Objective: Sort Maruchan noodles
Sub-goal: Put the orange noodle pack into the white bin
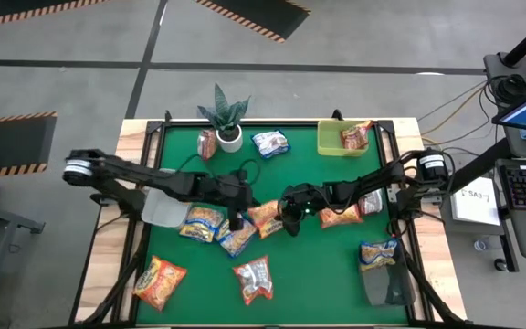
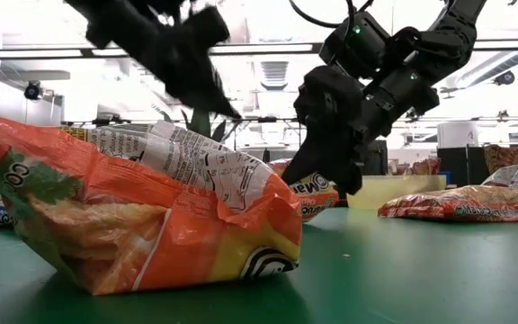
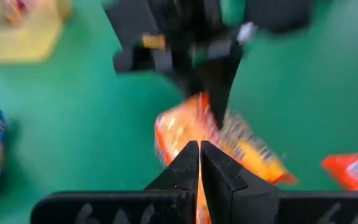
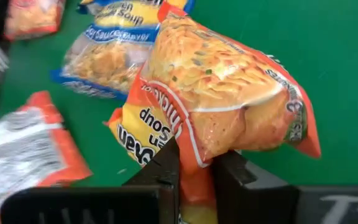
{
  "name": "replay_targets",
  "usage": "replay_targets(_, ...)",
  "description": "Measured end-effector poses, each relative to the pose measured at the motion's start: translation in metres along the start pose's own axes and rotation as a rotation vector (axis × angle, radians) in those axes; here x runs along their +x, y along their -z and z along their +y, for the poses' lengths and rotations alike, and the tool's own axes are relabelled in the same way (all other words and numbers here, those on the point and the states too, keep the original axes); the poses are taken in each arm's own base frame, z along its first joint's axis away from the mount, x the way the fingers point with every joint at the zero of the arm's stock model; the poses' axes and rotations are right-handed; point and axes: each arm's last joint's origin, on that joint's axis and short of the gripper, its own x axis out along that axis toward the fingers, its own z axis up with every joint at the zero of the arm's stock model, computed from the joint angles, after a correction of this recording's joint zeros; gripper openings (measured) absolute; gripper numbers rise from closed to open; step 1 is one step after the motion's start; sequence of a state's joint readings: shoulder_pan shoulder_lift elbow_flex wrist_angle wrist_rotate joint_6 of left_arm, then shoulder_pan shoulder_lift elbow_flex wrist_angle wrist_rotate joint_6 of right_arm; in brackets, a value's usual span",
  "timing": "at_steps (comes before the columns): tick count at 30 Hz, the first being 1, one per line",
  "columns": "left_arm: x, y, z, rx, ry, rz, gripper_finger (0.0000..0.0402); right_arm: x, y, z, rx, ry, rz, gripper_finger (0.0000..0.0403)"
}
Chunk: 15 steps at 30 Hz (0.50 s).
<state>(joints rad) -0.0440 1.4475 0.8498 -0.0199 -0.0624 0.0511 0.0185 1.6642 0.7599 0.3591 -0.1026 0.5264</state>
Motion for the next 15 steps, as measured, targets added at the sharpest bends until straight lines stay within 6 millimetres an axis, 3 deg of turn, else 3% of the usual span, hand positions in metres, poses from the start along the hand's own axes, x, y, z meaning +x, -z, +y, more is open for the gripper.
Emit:
replay_targets(4,-0.019,-0.009,0.005,-0.05,-0.019,-0.068,0.0001,-0.001,0.0,0.005,-0.177,0.133,-0.083,0.0044)
replay_targets(8,-0.023,-0.011,0.008,-0.123,-0.023,-0.086,0.0023,-0.002,0.001,0.016,-0.365,0.28,-0.182,0.0044)
replay_targets(15,-0.005,-0.003,0.01,-0.234,-0.06,-0.043,0.0128,-0.003,0.007,0.031,-0.61,0.421,-0.227,0.0043)
